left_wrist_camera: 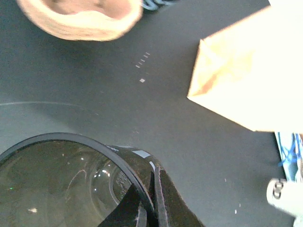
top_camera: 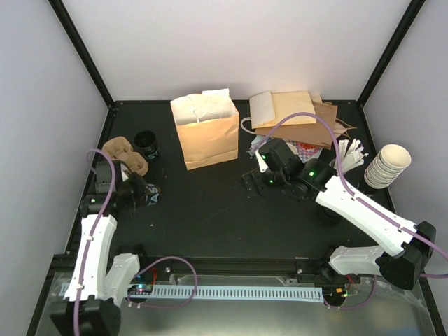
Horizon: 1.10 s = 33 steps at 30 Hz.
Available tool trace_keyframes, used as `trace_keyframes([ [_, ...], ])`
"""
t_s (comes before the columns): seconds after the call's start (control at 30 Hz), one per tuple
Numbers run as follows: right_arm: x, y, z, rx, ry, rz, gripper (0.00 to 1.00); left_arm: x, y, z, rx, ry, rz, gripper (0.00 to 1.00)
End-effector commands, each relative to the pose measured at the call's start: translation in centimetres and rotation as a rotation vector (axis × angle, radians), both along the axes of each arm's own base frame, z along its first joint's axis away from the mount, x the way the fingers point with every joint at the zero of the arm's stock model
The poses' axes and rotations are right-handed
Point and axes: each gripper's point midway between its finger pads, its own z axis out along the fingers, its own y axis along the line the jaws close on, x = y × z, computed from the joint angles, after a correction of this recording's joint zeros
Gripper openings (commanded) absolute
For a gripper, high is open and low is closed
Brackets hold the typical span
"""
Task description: Pack the takeout coffee
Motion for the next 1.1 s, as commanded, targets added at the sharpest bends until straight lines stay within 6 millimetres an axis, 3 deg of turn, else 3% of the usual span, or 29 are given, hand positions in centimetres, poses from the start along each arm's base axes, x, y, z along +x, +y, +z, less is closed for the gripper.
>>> trace_keyframes([
  [0.0, 0.2, -0.2, 0.8, 0.030, -0.016, -0.024, 1.00, -0.2, -2.2, 3.0, 0.098, -0.050, -0.077, 0.02],
  [0.23, 0.1, -0.9, -0.1, 0.012, 0.001, -0.063, 1.00, 0.5, -9.4, 3.7, 0.254, 0.011, -0.304, 0.05],
  [0.4, 0.5, -3.0, -1.4, -0.051, 0.013, -0.187, 1.00, 1.5, -16.5, 4.0, 0.429, 0.026, -0.482, 0.07],
  [0.63, 1.0, -7.2, -2.3, -0.014, 0.055, -0.365, 1.00, 2.8, -26.2, 1.0, 0.681, 0.100, -0.709, 0.09],
  [0.87, 0.4, -11.9, -1.7, 0.043, 0.025, -0.505, 1.00, 3.5, -30.4, -3.9, 0.689, 0.147, -0.825, 0.10],
  [1.07, -0.4, -13.1, -2.1, 0.044, 0.032, -0.538, 1.00, 2.9, -31.6, -6.4, 0.691, 0.173, -0.860, 0.13],
])
